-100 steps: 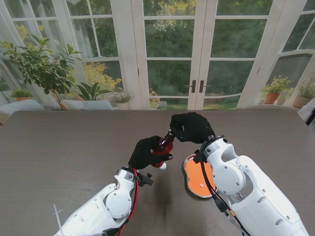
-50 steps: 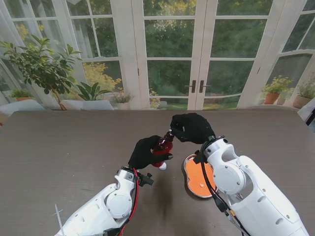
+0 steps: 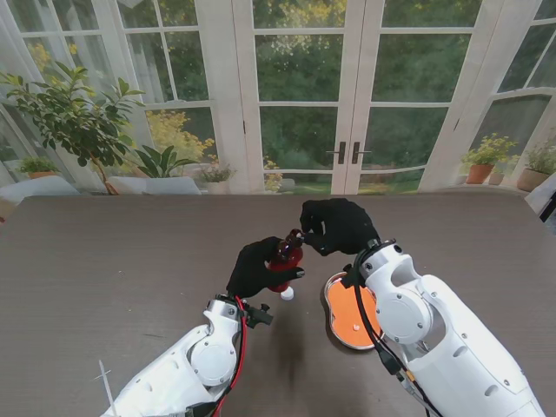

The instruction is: Collect the cotton balls from the tray into a sample bottle

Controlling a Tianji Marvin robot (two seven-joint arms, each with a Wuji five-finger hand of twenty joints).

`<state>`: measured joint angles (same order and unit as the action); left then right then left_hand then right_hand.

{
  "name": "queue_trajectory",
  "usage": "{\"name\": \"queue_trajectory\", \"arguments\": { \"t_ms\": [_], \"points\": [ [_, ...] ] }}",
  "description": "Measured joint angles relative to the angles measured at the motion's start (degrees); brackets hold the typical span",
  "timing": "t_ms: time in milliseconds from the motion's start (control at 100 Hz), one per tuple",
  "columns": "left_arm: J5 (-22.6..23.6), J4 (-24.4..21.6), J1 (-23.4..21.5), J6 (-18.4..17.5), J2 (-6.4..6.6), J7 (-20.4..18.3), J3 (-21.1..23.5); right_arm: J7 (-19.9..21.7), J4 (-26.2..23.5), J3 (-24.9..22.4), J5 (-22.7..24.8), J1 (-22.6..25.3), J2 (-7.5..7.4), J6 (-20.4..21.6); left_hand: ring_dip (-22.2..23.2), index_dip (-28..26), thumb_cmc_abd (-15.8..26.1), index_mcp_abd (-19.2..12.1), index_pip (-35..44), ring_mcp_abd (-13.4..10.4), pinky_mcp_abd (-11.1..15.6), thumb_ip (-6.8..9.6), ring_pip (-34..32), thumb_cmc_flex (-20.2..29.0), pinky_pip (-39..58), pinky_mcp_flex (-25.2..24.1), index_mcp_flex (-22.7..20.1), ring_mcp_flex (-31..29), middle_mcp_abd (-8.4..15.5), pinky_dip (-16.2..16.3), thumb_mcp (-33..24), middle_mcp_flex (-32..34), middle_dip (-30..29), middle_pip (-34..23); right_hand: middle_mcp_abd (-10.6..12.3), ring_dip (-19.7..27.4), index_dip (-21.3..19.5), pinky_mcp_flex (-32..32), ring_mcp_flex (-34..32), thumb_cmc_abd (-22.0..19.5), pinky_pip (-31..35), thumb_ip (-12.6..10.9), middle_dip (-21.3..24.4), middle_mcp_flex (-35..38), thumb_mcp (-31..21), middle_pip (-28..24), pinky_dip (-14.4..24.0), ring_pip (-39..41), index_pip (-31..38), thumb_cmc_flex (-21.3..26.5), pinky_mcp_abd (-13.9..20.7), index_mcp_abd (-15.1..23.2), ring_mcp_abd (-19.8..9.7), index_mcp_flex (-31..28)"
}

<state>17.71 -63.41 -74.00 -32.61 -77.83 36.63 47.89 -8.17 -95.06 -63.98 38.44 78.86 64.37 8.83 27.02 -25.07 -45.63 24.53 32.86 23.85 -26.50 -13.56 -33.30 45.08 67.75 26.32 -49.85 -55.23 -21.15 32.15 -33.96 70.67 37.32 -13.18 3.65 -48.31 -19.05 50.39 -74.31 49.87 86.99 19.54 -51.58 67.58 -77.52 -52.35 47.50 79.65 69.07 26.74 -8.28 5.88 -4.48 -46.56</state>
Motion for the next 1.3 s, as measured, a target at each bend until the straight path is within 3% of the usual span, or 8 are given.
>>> {"name": "queue_trajectory", "arguments": {
  "t_ms": [240, 560, 700, 770, 870, 970, 1200, 1300],
  "points": [
    [-0.3, 0.0, 0.1, 0.0, -0.13, 0.1, 0.0, -0.8, 0.1, 0.5, 0.8, -0.4, 0.09, 0.2, 0.0, 0.0, 0.0, 0.0, 0.0, 0.0, 0.0, 0.0, 0.0, 0.0, 0.0, 0.0, 0.0, 0.0, 0.0, 0.0, 0.0, 0.0, 0.0, 0.0, 0.1, 0.0, -0.3, 0.1, 0.0, 4.2, 0.0, 0.5, 0.9, 0.0, 0.0, 0.7, 0.0, -0.1, 2.1, 0.8, 0.0, 0.9, -0.4, 0.1],
    [-0.6, 0.0, 0.2, 0.0, -0.22, 0.0, -0.1, -1.2, 0.3, 0.6, 0.4, -0.5, 0.29, 0.9, 0.0, 0.0, 0.0, 0.0, 0.0, 0.0, 0.0, 0.0, 0.0, 0.0, 0.0, 0.0, 0.0, 0.0, 0.0, 0.0, 0.0, 0.1, 0.0, 0.0, 0.1, 0.0, -0.3, 0.1, 0.0, 4.1, 0.0, 0.6, 2.0, -0.8, -1.3, 2.3, 0.0, -0.7, 2.1, 4.1, 0.0, 1.5, -0.6, 0.1],
    [-0.6, 0.1, 0.2, 0.0, -0.23, 0.0, -0.1, -1.0, 0.2, 0.2, 0.3, -0.3, 0.33, 0.9, 0.0, 0.0, 0.0, 0.0, 0.2, 0.0, 0.0, 0.0, 0.0, 0.0, 0.0, 0.0, 0.0, 0.0, 0.0, 0.0, 0.0, 0.4, 0.0, 0.0, 0.1, 0.0, -0.3, 0.1, 0.0, 4.1, 0.0, 0.6, 2.4, -1.4, -1.3, 3.4, 0.0, -0.8, 2.1, 4.1, 0.0, 2.0, -0.7, 0.9],
    [-0.6, 0.1, 0.2, 0.0, -0.27, 0.0, -0.1, -1.0, 0.1, -0.1, 0.2, -0.1, 0.35, 0.8, 0.0, 0.0, 0.0, 0.0, 0.3, 0.0, 0.0, 0.0, 0.0, 0.0, 0.0, 0.0, 0.0, 0.0, 0.0, 0.0, 0.0, 0.4, 0.0, 0.0, 0.1, 0.0, -0.3, 0.1, 0.0, 4.1, 0.0, 1.1, 2.4, -2.6, -1.3, 3.9, 0.0, -1.3, 1.9, 1.8, 0.0, 2.0, -0.7, 1.6],
    [-0.6, 0.2, 0.2, 0.0, -0.28, 0.0, -0.1, -1.0, 0.0, -0.6, -0.6, 0.1, 0.41, 0.4, 0.0, 0.0, 0.0, 0.0, 0.3, 0.0, 0.0, 0.0, 0.0, 0.0, 0.0, 0.0, 0.0, 0.0, 0.0, 0.0, 0.0, 0.4, 0.0, 0.0, -0.2, 0.0, 1.2, -0.5, 0.0, -1.9, 0.0, 1.1, 3.0, -3.6, -1.1, 4.4, 0.0, -1.5, -0.6, -2.9, 0.0, 0.4, -0.7, 3.0],
    [-0.5, 0.2, 0.2, 0.0, -0.27, -0.1, -0.1, -0.8, -0.2, -1.1, -1.3, 0.3, 0.48, -0.3, 0.0, 0.0, 0.0, 0.0, 0.3, 0.0, 0.0, 0.0, 0.0, 0.0, 0.0, 0.0, 0.0, 0.0, 0.0, 0.0, 0.0, 0.4, 0.0, 0.0, -0.6, 0.0, 2.0, -0.6, 0.0, -5.1, 0.0, 1.1, 3.7, -3.6, -0.5, 4.4, 0.0, -1.9, -4.2, -5.5, 0.0, -0.6, -0.7, 3.0],
    [-0.2, 0.2, 0.2, 0.0, -0.21, -0.2, 0.1, 0.1, -0.2, -2.0, -1.8, 0.5, 0.44, -0.6, 0.0, 0.0, 0.0, 0.0, 0.3, 0.0, 0.0, 0.0, 0.0, 0.0, 0.0, 0.0, 0.0, 0.0, 0.0, 0.0, 0.0, 0.4, 0.0, 0.0, -0.9, 0.0, 2.0, -0.7, 0.0, -5.5, 0.0, 1.1, 3.8, -3.6, 0.1, 4.4, 0.0, -2.1, -5.3, -5.0, 0.0, -1.3, -0.6, 2.7],
    [-0.2, 0.1, 0.2, 0.0, -0.15, -0.4, 0.1, -0.4, 0.0, -2.0, 0.7, 0.6, 0.38, -0.7, 0.0, 0.0, 0.0, 0.0, 0.3, 0.0, 0.0, 0.0, 0.0, 0.0, 0.0, 0.0, 0.0, 0.0, 0.0, 0.0, 0.0, 0.4, 0.0, 0.0, -0.9, 0.0, 2.0, -0.7, 0.0, -5.5, 0.0, 1.1, 3.8, -3.6, 0.4, 4.4, 0.0, -2.1, -5.3, -5.0, 0.0, -0.7, -0.6, 1.9]
  ]
}}
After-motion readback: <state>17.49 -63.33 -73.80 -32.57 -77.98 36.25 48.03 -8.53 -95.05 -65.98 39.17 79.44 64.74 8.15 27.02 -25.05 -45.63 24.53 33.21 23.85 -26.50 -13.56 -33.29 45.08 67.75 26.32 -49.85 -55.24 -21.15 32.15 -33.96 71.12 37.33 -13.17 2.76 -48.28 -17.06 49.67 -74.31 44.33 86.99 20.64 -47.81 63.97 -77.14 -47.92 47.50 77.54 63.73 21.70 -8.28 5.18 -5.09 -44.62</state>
